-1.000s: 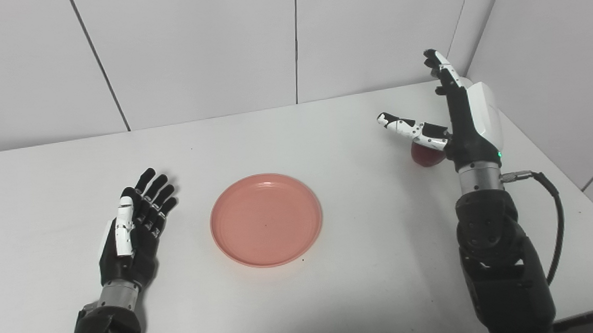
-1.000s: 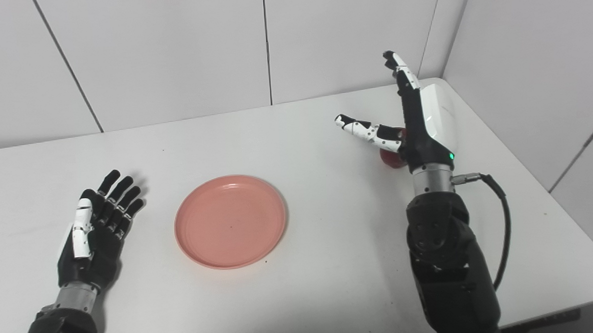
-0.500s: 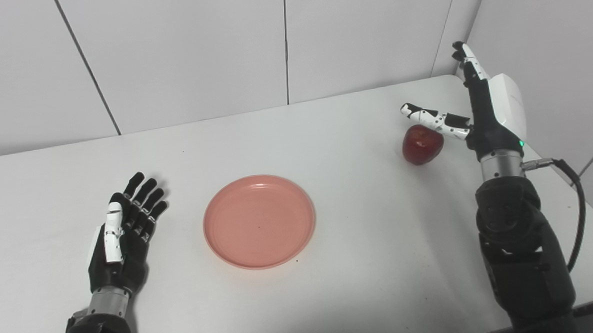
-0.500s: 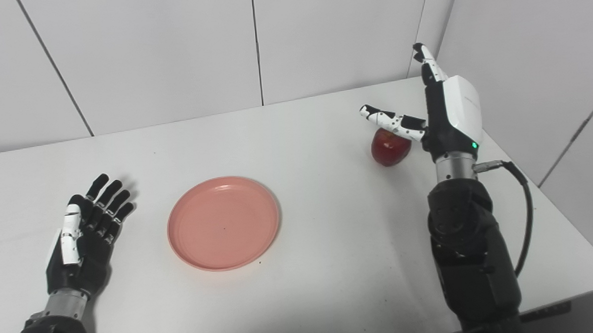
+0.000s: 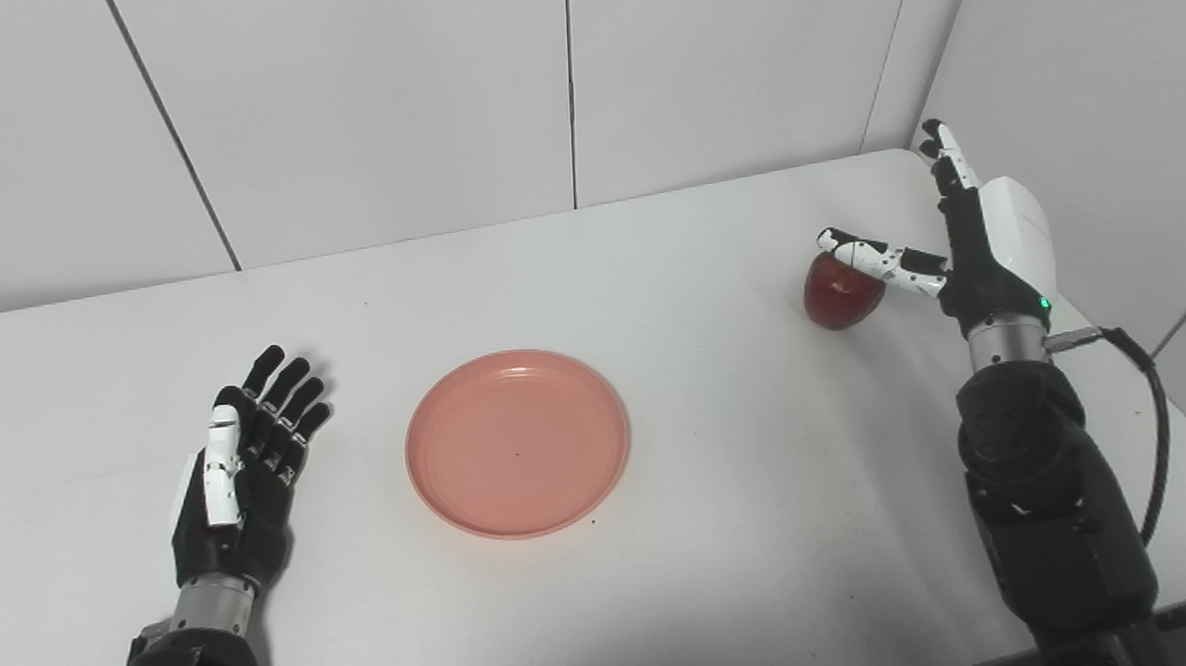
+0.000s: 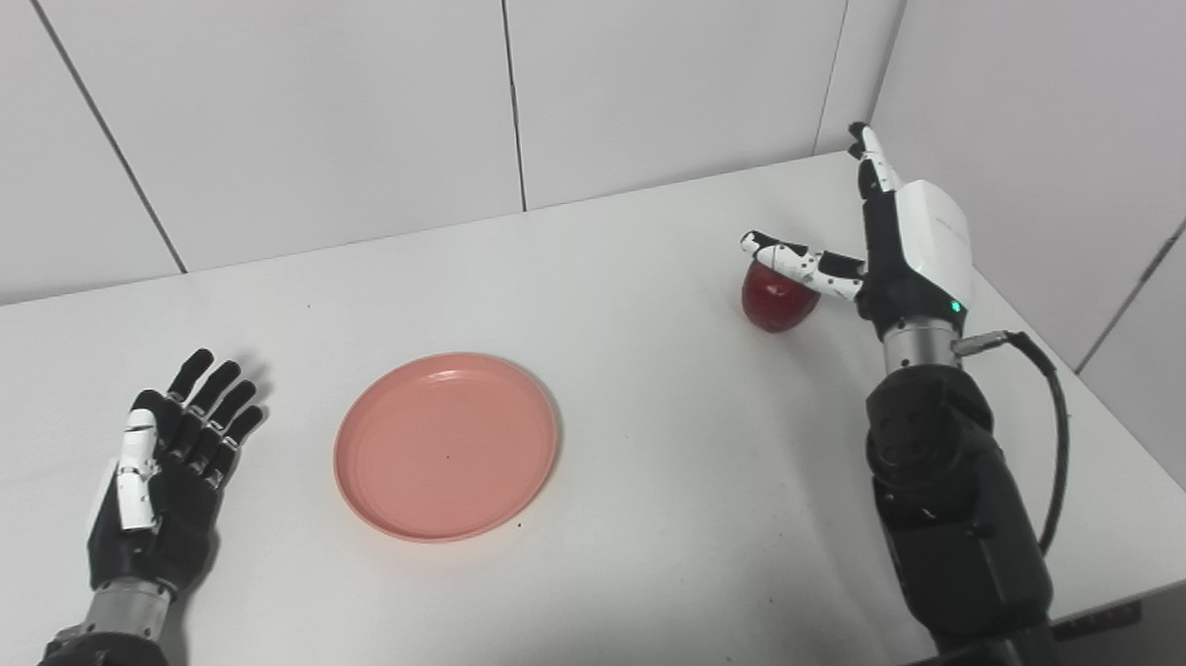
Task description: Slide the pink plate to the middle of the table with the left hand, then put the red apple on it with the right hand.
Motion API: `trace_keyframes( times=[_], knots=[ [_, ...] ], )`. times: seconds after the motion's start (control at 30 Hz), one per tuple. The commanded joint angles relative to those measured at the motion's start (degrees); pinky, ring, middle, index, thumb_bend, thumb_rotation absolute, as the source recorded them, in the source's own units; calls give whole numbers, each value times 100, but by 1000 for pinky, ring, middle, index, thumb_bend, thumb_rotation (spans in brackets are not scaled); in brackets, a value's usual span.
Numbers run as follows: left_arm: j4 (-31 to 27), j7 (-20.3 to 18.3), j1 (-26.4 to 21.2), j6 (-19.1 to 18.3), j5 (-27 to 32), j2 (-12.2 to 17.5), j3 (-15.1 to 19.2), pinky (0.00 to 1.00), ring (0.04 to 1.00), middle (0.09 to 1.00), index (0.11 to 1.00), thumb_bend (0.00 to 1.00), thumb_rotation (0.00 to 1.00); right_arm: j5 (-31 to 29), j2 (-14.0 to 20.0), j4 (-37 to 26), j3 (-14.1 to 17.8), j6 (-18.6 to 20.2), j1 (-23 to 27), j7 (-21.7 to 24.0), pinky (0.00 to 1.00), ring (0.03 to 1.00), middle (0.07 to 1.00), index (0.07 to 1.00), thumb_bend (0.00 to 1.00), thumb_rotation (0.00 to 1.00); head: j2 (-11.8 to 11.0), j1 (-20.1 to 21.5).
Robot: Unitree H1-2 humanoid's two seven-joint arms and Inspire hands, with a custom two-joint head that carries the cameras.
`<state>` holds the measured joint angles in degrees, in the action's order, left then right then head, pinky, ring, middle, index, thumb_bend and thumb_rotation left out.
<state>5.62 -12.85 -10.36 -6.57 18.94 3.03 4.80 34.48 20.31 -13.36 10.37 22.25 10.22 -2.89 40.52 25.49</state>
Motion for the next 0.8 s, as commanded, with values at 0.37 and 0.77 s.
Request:
trace_keyframes(
  times=[0.37,0.77],
  knots=[
    [-27,41,-59,-94,42,18,48,900,891,890,872,369,1000,-148,172,120,-135,169,256,244,798,902,939,957,1000,552,40,-26],
    [-152,74,-27,-180,18,16,33,892,887,888,870,371,1000,-182,208,396,-259,302,336,317,784,899,939,963,1000,553,80,-45]
  ],
)
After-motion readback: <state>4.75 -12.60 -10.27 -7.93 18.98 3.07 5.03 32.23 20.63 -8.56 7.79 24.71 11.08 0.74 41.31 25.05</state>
